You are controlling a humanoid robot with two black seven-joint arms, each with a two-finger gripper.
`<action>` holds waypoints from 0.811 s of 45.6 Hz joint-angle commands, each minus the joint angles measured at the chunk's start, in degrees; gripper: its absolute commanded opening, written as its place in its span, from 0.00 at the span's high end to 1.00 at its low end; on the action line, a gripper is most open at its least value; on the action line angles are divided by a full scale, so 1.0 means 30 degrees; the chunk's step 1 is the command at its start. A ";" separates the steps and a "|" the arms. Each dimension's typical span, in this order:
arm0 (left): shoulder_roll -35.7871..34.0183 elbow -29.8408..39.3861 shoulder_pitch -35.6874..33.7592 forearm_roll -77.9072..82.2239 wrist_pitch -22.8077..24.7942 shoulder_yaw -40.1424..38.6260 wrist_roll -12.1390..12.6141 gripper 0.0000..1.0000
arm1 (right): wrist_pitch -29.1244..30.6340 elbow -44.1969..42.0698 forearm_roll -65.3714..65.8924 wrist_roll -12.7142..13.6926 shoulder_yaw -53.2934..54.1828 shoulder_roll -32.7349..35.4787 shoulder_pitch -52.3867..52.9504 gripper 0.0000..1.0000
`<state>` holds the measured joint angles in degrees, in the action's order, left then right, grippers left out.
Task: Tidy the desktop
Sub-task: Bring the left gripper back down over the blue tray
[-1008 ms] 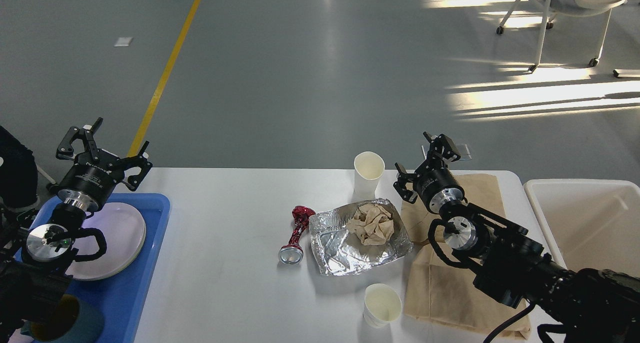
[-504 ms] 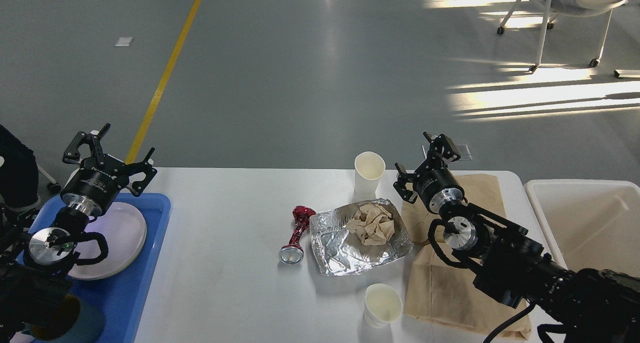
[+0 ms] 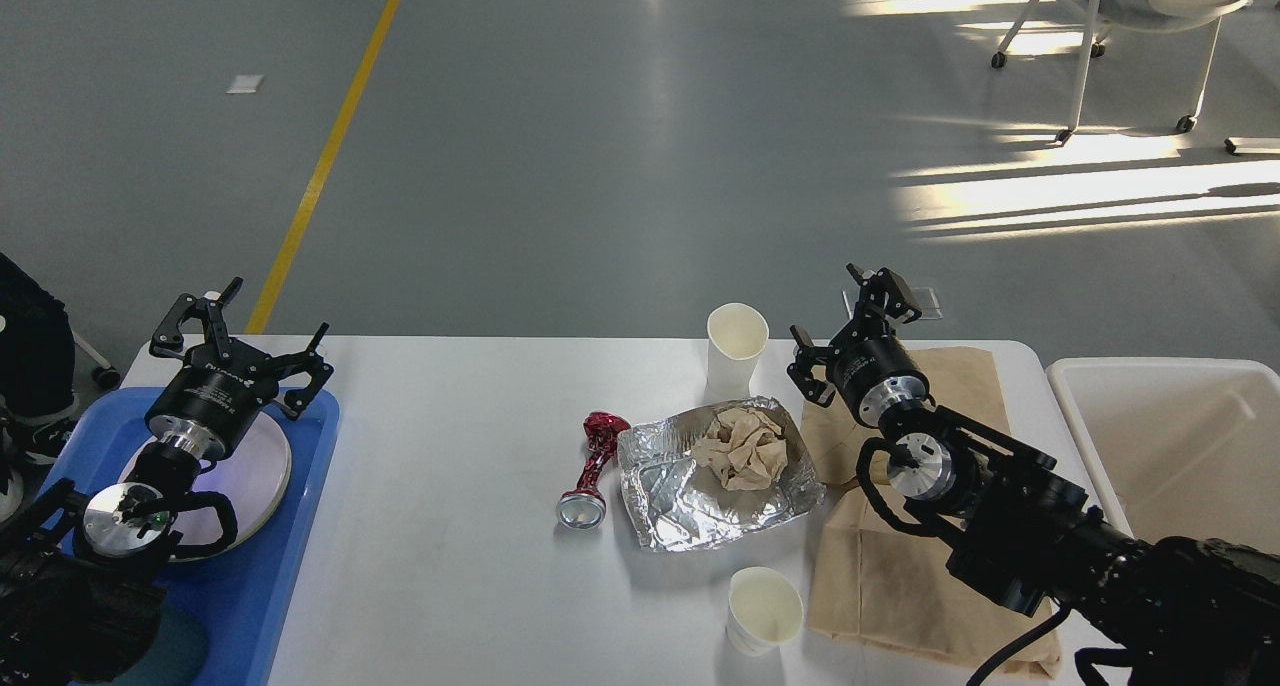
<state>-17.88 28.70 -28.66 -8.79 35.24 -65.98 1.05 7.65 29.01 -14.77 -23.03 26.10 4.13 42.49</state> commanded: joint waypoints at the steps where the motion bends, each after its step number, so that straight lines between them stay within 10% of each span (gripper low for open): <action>1: 0.0041 0.0012 0.0003 -0.0029 0.0000 -0.0273 -0.0057 0.04 | 0.0000 -0.0003 0.0000 0.0000 0.0000 0.0000 -0.0013 0.00; 37: 0.0071 0.0012 0.0003 -0.0058 0.0030 -0.0303 -0.0057 0.04 | 0.0000 -0.0003 0.0000 0.0000 0.0000 0.0000 0.0016 0.00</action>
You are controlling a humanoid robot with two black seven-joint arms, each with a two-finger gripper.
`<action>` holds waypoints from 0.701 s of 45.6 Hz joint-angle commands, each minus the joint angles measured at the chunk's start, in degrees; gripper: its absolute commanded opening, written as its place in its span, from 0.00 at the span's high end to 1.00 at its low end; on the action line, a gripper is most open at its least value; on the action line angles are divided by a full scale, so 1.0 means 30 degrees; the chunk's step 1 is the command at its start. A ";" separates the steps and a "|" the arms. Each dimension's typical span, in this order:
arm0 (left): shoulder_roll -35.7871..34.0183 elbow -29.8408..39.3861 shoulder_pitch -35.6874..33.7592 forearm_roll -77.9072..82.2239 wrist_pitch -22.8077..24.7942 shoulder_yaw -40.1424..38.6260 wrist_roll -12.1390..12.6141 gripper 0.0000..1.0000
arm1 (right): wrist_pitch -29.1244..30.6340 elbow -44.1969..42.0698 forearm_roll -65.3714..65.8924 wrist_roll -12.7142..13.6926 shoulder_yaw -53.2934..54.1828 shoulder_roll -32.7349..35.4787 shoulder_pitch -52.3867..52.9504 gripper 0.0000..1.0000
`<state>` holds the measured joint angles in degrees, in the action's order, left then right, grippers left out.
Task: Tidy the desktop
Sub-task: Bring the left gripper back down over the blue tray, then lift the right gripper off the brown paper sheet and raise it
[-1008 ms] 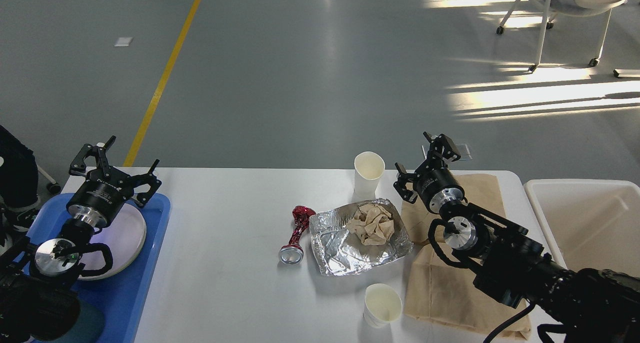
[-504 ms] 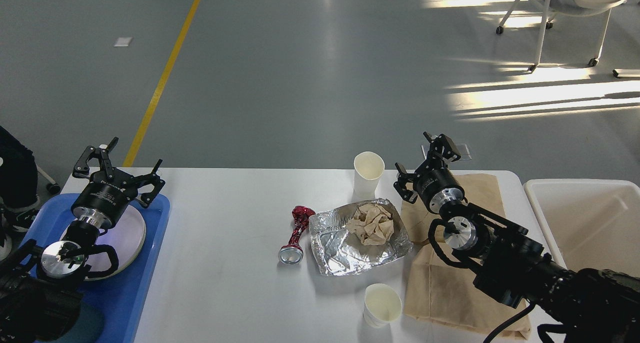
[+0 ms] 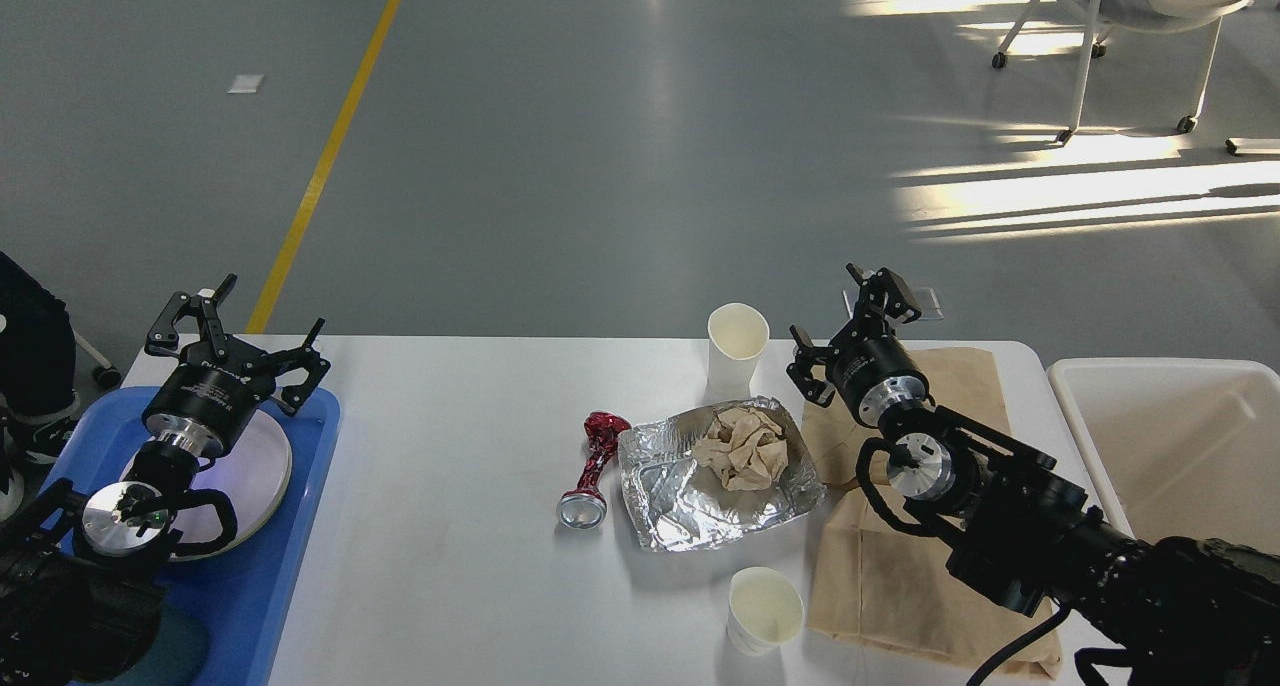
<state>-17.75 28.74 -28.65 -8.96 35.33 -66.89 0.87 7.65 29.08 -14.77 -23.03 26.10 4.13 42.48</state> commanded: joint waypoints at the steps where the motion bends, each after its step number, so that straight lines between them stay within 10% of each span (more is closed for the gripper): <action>1: 0.0058 -0.0001 0.0000 0.0000 0.0000 0.0001 0.0001 0.04 | 0.0000 0.0005 0.0000 0.0000 0.0000 0.0000 -0.0010 0.00; 32: 0.0117 -0.0001 0.0000 -0.0029 0.0000 -0.0029 0.0001 0.04 | 0.0000 0.0005 0.0000 0.0000 0.0000 0.0000 0.0019 0.00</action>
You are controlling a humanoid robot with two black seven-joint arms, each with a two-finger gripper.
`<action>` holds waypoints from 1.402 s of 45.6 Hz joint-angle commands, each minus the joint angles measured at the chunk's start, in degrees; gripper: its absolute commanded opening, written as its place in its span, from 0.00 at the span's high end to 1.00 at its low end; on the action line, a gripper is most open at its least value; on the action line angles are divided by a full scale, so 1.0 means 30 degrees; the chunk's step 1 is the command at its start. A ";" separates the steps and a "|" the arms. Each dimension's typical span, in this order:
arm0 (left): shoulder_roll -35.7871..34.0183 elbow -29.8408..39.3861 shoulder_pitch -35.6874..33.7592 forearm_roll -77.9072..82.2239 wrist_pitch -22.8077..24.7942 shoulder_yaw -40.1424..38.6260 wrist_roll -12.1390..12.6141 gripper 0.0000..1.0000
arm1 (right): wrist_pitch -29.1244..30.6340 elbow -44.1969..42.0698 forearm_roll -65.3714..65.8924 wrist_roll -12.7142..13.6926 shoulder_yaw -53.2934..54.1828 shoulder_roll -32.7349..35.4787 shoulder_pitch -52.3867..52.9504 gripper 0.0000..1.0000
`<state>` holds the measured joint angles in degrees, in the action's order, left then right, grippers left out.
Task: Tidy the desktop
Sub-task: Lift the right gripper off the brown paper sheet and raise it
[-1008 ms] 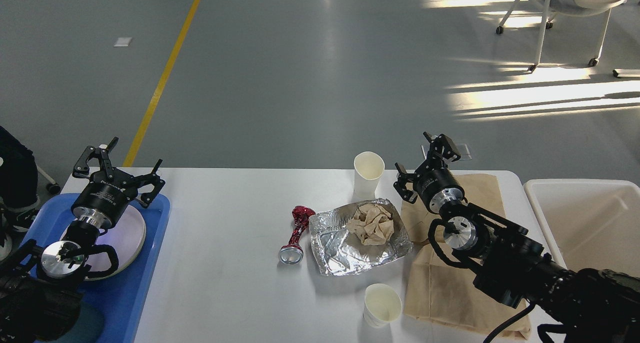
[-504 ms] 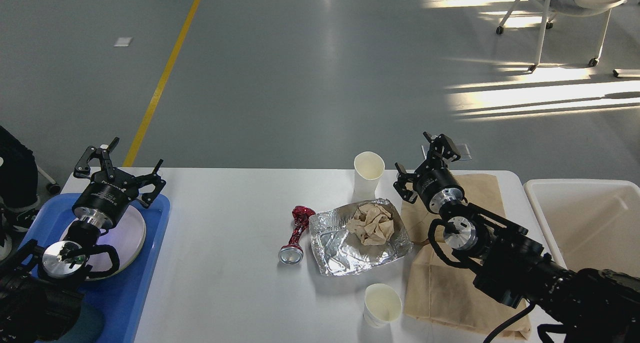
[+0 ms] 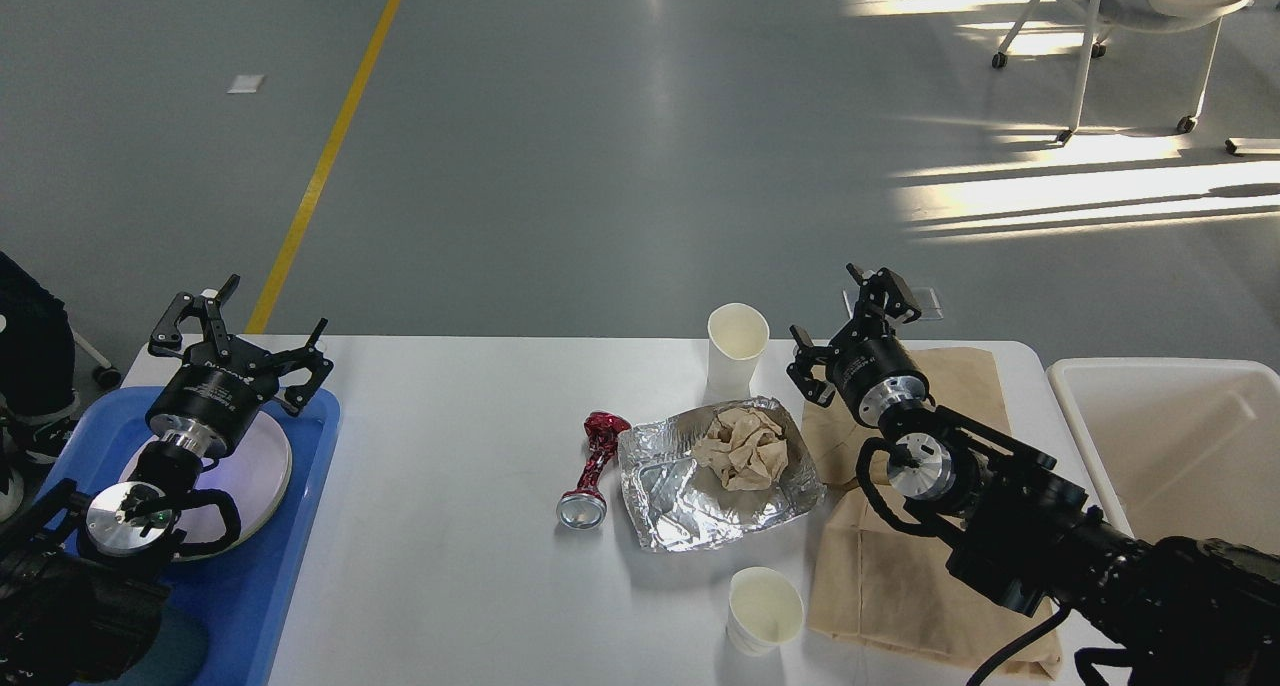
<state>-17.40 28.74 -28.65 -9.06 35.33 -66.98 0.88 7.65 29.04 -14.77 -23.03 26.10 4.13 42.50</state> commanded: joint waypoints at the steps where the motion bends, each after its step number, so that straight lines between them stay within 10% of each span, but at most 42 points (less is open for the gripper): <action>1: 0.0000 -0.0001 -0.0001 0.0001 0.0000 0.0001 0.0001 0.04 | 0.0000 -0.0013 0.0000 0.0000 0.0000 0.0000 0.0013 0.00; 64: 0.0000 -0.0001 -0.0001 -0.0028 0.0000 0.0001 0.0001 0.04 | -0.0088 0.0045 -0.0029 0.0205 0.2197 0.0996 0.0482 0.00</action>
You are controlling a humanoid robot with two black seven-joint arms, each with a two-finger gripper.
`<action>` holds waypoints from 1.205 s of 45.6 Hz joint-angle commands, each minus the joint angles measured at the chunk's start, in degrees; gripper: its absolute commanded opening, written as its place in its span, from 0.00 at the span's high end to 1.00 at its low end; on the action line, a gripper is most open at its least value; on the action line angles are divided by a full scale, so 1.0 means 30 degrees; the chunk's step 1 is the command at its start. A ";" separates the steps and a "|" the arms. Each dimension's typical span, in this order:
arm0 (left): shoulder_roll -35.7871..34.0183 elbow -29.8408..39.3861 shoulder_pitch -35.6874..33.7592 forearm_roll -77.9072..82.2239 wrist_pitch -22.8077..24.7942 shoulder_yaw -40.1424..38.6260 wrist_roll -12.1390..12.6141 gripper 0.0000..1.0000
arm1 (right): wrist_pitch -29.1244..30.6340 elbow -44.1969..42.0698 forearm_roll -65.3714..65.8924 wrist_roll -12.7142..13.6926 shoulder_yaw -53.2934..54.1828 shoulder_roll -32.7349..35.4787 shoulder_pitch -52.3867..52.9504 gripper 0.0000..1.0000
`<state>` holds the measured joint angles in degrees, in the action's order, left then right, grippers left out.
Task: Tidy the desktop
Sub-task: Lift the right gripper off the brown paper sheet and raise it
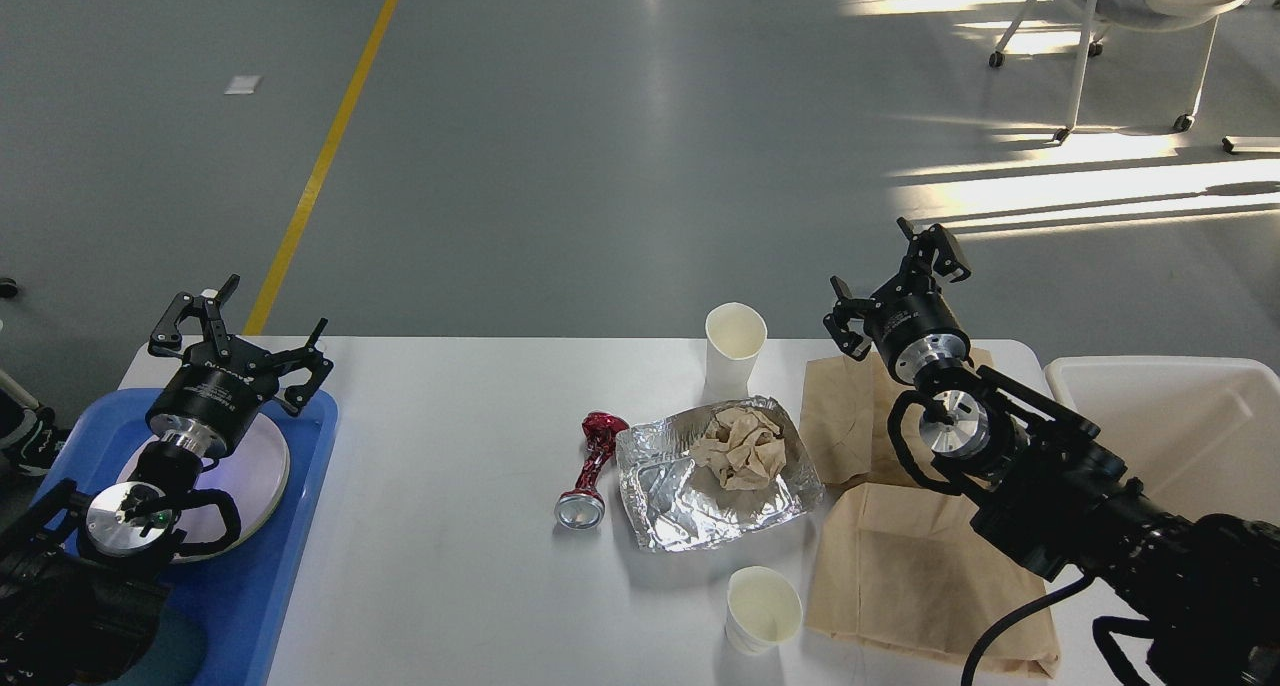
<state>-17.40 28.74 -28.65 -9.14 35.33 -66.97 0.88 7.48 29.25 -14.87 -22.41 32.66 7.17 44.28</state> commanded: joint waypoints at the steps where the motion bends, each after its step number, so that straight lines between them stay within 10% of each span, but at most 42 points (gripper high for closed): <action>1: 0.0000 -0.0001 0.0000 0.0001 0.0001 0.0000 0.0001 0.04 | -0.0060 -0.0024 0.0004 -0.0001 0.0013 -0.0016 -0.0139 0.00; 55: 0.0000 -0.0001 0.0000 -0.0029 0.0001 0.0000 0.0001 0.04 | 0.1021 0.0327 -0.0054 -0.0060 0.1126 0.3264 -0.0638 0.00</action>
<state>-17.40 28.74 -28.65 -9.23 35.33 -66.97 0.88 8.64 29.80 -15.03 -22.74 36.39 13.09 42.47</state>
